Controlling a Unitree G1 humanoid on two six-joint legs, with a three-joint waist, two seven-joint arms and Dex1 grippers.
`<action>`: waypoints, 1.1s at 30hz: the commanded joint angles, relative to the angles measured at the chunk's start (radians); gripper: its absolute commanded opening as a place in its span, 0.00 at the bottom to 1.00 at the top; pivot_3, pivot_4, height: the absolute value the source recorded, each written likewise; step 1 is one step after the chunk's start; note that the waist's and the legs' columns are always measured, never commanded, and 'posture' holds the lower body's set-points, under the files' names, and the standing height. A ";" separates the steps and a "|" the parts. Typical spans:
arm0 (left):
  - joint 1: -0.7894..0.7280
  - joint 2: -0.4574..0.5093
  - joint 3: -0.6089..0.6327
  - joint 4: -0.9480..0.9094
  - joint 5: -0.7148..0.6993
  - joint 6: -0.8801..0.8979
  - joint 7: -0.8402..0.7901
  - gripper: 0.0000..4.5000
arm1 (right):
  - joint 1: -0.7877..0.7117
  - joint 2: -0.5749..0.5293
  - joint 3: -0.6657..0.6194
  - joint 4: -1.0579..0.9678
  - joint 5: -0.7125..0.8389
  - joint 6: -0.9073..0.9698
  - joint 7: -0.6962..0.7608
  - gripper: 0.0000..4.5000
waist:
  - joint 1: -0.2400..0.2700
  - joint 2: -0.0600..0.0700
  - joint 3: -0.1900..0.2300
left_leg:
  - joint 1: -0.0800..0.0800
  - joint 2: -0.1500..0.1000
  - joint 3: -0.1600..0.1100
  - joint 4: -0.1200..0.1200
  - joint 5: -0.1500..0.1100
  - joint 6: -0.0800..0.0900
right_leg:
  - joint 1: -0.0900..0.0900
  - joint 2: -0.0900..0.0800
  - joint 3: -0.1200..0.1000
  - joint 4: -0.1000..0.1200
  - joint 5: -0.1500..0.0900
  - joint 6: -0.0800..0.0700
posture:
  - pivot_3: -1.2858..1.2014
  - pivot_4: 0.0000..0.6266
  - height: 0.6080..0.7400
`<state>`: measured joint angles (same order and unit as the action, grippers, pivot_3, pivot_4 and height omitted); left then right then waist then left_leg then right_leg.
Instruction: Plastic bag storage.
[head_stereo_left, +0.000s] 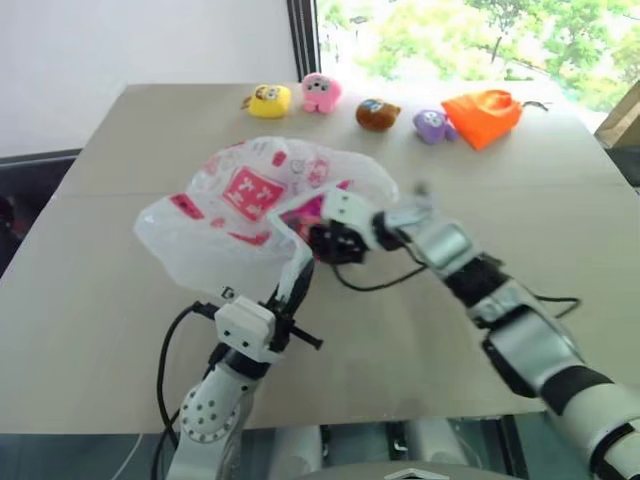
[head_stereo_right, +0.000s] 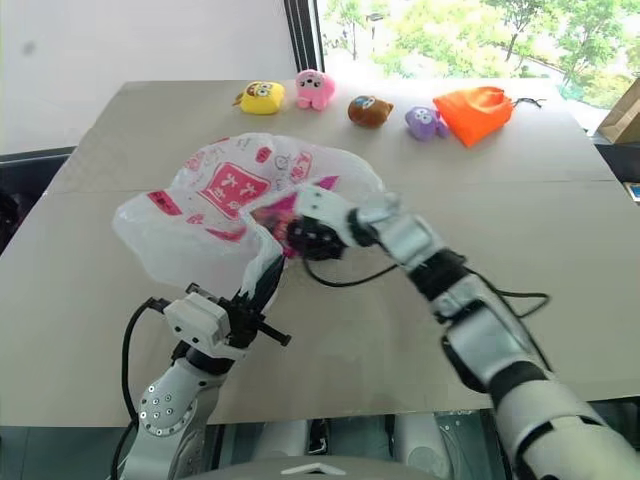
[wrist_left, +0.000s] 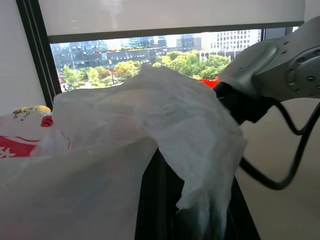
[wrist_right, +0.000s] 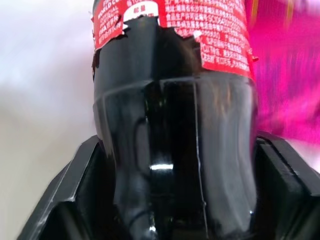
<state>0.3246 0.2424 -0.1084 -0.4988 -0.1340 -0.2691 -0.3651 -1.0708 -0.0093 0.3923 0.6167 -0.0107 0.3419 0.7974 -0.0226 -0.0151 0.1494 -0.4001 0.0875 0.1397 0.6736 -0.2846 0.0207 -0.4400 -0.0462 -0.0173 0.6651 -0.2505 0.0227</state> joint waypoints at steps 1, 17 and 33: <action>0.007 -0.003 -0.009 -0.019 0.010 -0.020 0.003 0.00 | -0.090 0.058 -0.120 0.034 0.039 -0.095 -0.122 0.99 | 0.007 0.000 0.000 | 0.000 0.000 0.000 0.000 0.000 0.000 | 0.000 0.000 0.000 0.000 0.000 0.000 | 0.52 0.24 1.00; 0.022 -0.023 -0.010 -0.005 0.011 -0.023 0.025 0.00 | 0.169 -0.352 -0.268 -0.241 0.116 0.107 0.039 0.99 | 0.000 -0.001 -0.002 | 0.003 0.000 -0.008 0.004 -0.002 0.002 | 0.008 0.000 -0.008 -0.001 0.000 0.000 | 0.52 0.24 1.00; 0.033 -0.028 -0.003 -0.005 0.033 -0.030 0.046 0.00 | -0.078 -0.107 -0.429 0.542 0.096 -0.189 -0.326 0.99 | -0.013 0.000 -0.002 | 0.001 0.000 -0.005 0.003 -0.001 0.001 | 0.007 -0.001 -0.006 -0.002 0.000 0.000 | 0.52 0.24 1.00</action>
<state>0.3479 0.2210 -0.1152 -0.4808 -0.1124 -0.2727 -0.3290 -1.1223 -0.1182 -0.0401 1.1329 0.1086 0.2101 0.4874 -0.0353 -0.0154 0.1475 -0.3987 0.0876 0.1346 0.6770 -0.2855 0.0220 -0.4325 -0.0471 -0.0231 0.6629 -0.2503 0.0225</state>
